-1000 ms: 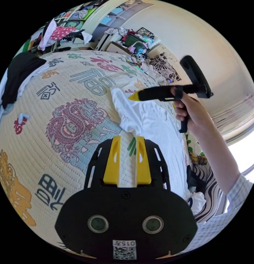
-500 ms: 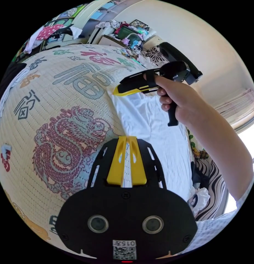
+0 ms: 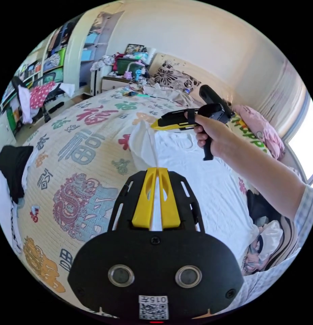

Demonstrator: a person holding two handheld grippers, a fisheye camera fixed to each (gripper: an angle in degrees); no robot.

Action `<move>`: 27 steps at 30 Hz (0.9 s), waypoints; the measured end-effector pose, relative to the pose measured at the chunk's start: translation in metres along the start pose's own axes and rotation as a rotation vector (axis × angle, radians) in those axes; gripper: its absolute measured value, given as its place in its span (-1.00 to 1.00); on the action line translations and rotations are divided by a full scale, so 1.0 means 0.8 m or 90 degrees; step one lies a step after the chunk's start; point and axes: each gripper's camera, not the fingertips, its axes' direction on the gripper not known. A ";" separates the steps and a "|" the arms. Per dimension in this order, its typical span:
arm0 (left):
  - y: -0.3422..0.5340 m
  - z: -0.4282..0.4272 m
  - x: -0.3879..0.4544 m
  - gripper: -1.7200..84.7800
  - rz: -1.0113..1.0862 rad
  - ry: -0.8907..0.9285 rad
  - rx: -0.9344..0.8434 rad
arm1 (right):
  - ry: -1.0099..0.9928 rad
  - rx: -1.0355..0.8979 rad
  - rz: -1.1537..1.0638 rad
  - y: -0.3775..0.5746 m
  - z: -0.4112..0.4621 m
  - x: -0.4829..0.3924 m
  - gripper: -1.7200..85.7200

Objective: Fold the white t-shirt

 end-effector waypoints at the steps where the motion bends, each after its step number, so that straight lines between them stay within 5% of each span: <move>1: -0.002 0.014 0.018 -0.97 0.010 0.008 -0.015 | 0.000 0.015 0.013 0.009 -0.016 0.010 -0.97; 10: 0.016 0.139 0.105 -0.95 0.030 0.073 -0.152 | 0.023 -0.018 0.160 0.080 -0.075 0.125 -0.83; 17: -0.003 0.150 0.107 -0.85 -0.027 0.068 -0.081 | 0.099 -0.006 0.054 0.078 -0.117 0.102 -0.73; 22: -0.026 0.243 0.137 -0.90 -0.008 0.012 -0.205 | 0.177 -0.092 0.012 0.062 -0.104 0.094 -0.92; 27: -0.029 0.251 0.148 -0.95 -0.027 0.038 -0.157 | 0.104 -0.024 0.031 0.091 -0.157 0.122 -0.95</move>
